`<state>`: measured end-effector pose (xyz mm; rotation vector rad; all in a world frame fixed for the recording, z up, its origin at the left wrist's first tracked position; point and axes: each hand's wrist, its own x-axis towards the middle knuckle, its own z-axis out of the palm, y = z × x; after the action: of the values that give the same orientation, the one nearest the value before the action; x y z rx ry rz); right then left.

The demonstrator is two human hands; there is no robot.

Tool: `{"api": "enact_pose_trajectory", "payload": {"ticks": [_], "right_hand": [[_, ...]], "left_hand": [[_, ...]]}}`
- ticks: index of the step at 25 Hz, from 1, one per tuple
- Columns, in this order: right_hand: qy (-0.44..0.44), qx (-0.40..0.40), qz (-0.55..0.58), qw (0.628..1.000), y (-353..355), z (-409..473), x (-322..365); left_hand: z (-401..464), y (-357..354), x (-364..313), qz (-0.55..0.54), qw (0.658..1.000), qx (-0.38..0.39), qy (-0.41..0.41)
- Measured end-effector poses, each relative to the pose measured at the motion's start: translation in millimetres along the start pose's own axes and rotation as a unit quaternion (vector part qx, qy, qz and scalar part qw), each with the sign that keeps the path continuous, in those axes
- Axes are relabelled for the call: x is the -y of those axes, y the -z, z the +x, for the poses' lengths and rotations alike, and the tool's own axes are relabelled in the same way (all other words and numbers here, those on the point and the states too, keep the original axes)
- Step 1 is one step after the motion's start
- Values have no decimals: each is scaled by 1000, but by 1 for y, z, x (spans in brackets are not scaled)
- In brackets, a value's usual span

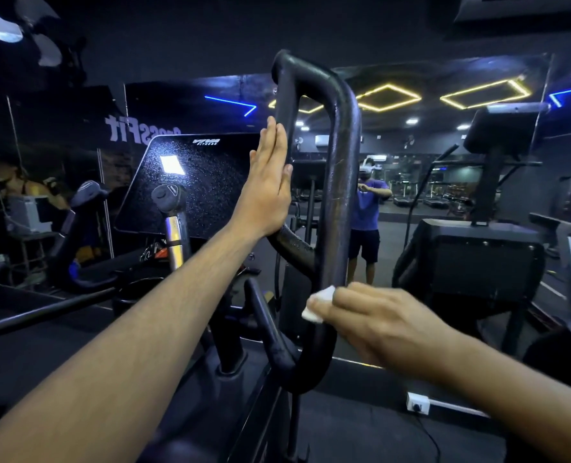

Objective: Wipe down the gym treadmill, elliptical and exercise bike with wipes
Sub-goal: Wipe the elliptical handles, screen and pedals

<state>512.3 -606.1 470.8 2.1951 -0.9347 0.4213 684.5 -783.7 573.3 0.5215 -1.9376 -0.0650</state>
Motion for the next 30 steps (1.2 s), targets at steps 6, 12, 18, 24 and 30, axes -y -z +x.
{"api": "enact_pose_trajectory", "payload": {"ticks": [6, 12, 18, 24, 30], "right_hand": [[-41, -21, 25, 999, -5, 3, 13], [-56, -19, 78, 995, 67, 32, -28], [-165, -160, -4, 973, 135, 94, -109], [-105, -94, -85, 986, 119, 189, -138], [-124, -23, -227, 966, 103, 239, -146]], "left_hand": [[-2, 0, 1, -1, 1000, 4, 4], [-4, 2, -3, 8, 1000, 15, 12], [-27, 0, -13, -13, 998, 0, 55], [-69, -19, -11, -10, 997, -41, 66], [-70, -18, -11, -7, 997, -41, 62]]}}
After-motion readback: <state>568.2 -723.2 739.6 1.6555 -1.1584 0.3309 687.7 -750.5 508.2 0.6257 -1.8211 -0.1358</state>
